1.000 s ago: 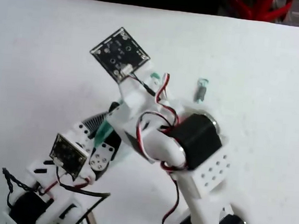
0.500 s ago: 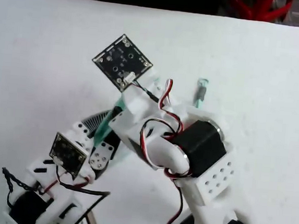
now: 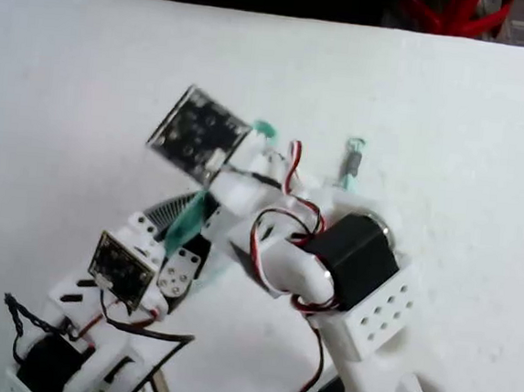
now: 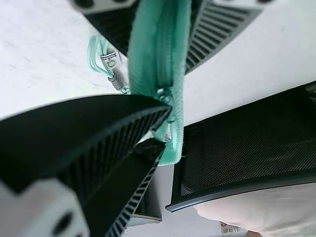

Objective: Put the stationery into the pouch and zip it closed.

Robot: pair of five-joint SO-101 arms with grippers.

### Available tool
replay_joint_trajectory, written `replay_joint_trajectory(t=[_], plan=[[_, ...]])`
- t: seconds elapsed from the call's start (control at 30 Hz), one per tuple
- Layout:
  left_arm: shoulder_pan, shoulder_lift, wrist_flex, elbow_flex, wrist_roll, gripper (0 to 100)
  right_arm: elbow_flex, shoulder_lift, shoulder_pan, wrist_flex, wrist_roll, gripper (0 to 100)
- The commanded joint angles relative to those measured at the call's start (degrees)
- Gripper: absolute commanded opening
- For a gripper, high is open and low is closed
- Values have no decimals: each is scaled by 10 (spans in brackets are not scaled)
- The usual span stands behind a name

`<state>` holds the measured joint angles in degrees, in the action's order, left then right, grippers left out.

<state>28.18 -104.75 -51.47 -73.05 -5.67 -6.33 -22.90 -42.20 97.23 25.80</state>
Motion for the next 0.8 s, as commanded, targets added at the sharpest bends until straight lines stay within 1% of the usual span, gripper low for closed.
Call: replay_joint_trajectory(t=[0.0, 0.07, 0.27, 0.4, 0.47, 0.63, 0.77], plan=[[-2, 0, 4, 8, 2, 22, 81, 21, -36, 16, 49, 173], [-2, 0, 4, 8, 2, 22, 96, 18, -48, 16, 55, 173], [-2, 0, 4, 1, 2, 22, 112, 20, -46, 16, 57, 176], [-1, 0, -1, -1, 2, 22, 156, 15, -41, 17, 107, 259], [-4, 0, -1, -1, 2, 22, 171, 15, -38, 17, 135, 278], [0, 0, -18, 3, 2, 22, 180, 15, -38, 16, 190, 241], [0, 0, -20, 3, 2, 22, 193, 15, -40, 16, 232, 147]])
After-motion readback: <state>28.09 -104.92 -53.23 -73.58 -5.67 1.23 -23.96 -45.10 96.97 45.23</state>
